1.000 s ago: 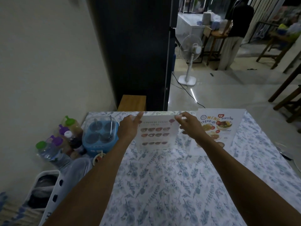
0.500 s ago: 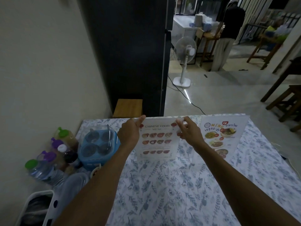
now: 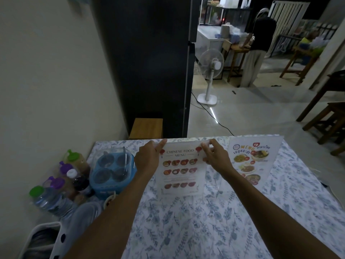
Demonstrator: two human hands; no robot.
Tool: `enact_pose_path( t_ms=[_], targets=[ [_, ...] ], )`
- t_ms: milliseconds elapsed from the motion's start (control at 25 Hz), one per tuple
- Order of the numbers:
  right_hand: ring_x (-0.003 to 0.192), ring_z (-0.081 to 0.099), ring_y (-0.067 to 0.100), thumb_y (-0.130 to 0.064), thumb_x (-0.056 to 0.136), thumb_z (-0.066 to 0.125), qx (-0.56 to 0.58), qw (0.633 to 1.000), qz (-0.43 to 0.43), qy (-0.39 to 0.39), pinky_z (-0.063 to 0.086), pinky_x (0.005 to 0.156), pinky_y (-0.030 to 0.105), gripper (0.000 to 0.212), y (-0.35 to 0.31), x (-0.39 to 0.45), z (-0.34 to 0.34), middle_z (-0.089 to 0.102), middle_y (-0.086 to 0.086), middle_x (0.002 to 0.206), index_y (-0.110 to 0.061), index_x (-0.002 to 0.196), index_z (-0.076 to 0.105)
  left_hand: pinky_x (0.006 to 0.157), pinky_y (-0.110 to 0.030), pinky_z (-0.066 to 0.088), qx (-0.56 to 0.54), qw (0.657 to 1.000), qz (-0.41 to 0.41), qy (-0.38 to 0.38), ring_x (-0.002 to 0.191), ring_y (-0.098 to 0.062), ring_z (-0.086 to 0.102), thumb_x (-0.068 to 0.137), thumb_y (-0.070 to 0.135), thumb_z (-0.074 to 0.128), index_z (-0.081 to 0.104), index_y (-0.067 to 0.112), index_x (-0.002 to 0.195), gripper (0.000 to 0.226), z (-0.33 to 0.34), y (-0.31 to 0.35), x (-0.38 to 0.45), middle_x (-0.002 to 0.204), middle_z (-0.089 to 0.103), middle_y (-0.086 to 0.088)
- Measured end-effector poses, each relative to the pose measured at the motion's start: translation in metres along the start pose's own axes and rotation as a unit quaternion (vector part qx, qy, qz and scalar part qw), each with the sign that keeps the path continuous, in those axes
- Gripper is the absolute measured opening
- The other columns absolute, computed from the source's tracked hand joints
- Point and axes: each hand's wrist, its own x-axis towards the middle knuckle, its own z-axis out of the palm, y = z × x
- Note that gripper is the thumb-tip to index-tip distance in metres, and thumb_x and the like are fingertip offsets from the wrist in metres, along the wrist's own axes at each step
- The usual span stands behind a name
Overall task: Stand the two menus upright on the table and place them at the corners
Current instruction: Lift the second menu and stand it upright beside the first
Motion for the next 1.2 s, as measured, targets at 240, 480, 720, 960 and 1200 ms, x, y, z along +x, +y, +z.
enact_pose_path(
  t_ms=[240, 480, 720, 960, 1200],
  targets=[
    [0.102, 0.07, 0.031, -0.028, 0.098, 0.057, -0.054, 0.998, 0.032, -0.012, 0.06, 0.082, 0.041, 0.037, 0.014, -0.002, 0.006, 0.068, 0.018, 0.121, -0.009, 0.13, 0.05, 0.062, -0.03, 0.054, -0.015, 0.998, 0.039, 0.037, 0.069, -0.013, 0.066, 0.091, 0.073, 0.04, 0.056, 0.025, 0.103, 0.052, 0.0, 0.004, -0.002, 0.08, 0.068, 0.006],
    [0.108, 0.067, 0.031, -0.022, 0.093, 0.067, -0.047, 0.997, 0.058, -0.036, 0.058, 0.078, 0.037, 0.05, 0.019, -0.002, -0.006, 0.067, 0.017, 0.126, -0.012, 0.136, 0.045, 0.076, -0.044, 0.06, -0.08, 0.992, 0.063, 0.077, 0.081, -0.015, 0.067, 0.093, 0.066, 0.045, 0.057, 0.028, 0.109, 0.043, 0.009, 0.014, -0.012, 0.093, 0.066, 0.007],
    [0.105, 0.067, 0.029, -0.03, 0.086, 0.074, -0.072, 0.996, 0.047, -0.019, 0.061, 0.081, 0.043, 0.058, 0.028, -0.006, -0.021, 0.067, 0.015, 0.125, -0.015, 0.135, 0.049, 0.086, -0.035, 0.054, -0.073, 0.987, 0.098, 0.104, 0.098, -0.02, 0.066, 0.096, 0.055, 0.053, 0.054, 0.02, 0.125, 0.045, 0.003, 0.038, -0.027, 0.12, 0.064, -0.002],
    [0.097, 0.068, 0.023, -0.026, 0.08, 0.081, -0.066, 0.997, 0.037, -0.021, 0.061, 0.073, 0.037, 0.059, 0.039, -0.038, -0.053, 0.069, 0.013, 0.119, -0.016, 0.13, 0.051, 0.074, -0.023, 0.045, -0.055, 0.983, 0.14, 0.101, 0.097, -0.017, 0.066, 0.095, 0.055, 0.055, 0.051, 0.02, 0.129, 0.049, 0.014, 0.062, -0.071, 0.123, 0.063, 0.001],
    [0.096, 0.068, 0.019, -0.027, 0.077, 0.082, -0.069, 0.997, 0.029, -0.002, 0.06, 0.082, 0.045, 0.056, 0.057, -0.086, -0.106, 0.07, 0.005, 0.114, -0.02, 0.125, 0.053, 0.074, -0.038, 0.056, -0.036, 0.982, 0.168, 0.081, 0.088, -0.017, 0.062, 0.091, 0.06, 0.056, 0.056, 0.022, 0.11, 0.042, 0.04, 0.094, -0.133, 0.101, 0.064, 0.004]
  ],
)
